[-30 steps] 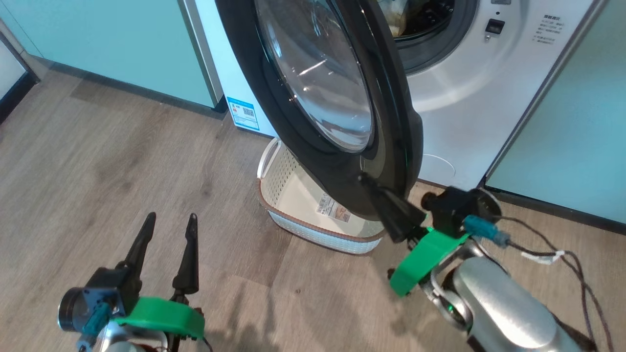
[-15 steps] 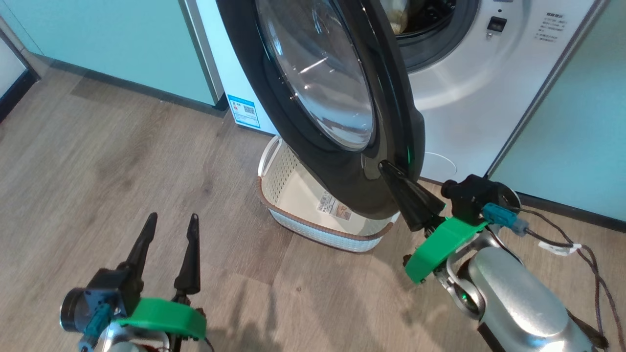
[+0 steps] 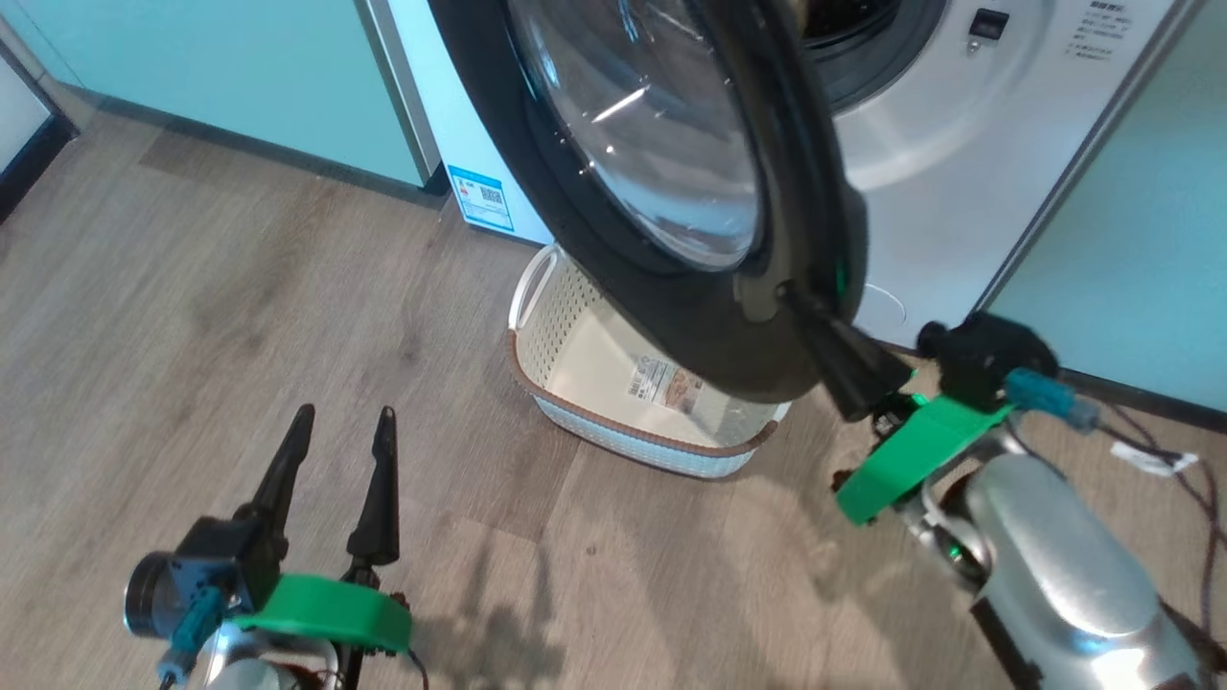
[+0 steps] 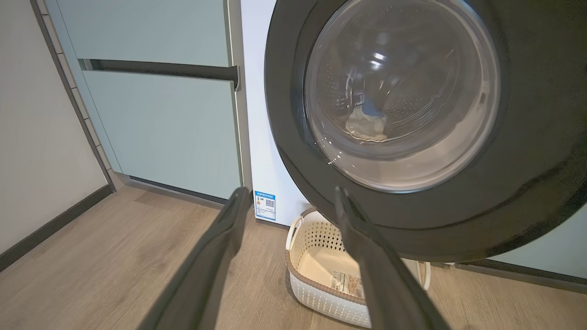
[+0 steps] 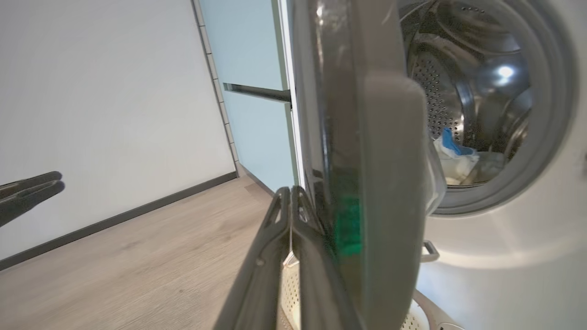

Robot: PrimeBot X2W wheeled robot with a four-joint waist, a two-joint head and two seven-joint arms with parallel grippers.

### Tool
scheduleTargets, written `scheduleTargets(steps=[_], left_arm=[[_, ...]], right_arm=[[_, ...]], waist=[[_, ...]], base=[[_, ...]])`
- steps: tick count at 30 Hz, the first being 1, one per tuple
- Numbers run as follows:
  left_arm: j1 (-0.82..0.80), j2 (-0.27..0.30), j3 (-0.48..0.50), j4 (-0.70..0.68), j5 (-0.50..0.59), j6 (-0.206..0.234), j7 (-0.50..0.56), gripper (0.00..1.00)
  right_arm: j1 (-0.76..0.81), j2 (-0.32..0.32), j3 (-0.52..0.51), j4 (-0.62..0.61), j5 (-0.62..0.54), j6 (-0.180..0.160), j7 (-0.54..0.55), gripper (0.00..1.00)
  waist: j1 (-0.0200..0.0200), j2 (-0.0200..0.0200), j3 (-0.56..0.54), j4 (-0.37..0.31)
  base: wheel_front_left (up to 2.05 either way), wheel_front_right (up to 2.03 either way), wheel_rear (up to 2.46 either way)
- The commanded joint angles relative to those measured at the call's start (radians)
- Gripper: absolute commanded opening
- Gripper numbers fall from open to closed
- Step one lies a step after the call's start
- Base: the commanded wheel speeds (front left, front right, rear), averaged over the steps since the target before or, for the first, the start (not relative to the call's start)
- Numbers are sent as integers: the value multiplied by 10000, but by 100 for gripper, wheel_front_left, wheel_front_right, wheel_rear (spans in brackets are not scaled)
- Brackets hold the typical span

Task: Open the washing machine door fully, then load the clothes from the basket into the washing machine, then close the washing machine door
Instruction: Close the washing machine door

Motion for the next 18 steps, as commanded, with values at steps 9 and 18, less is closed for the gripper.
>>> scheduleTargets(steps=[9, 18], left_arm=[[-720, 62, 132, -388, -78, 61, -214, 100], [-1236, -142, -132, -207, -145, 33, -347, 100]], right_arm=[[-878, -350, -1733, -117, -555, -32, -106, 0], [-2048, -715, -2811, 604, -915, -32, -106, 0]], waist=[[0, -1, 618, 224], [0, -1, 1414, 550]], base=[[0, 0, 0], [0, 0, 0]])
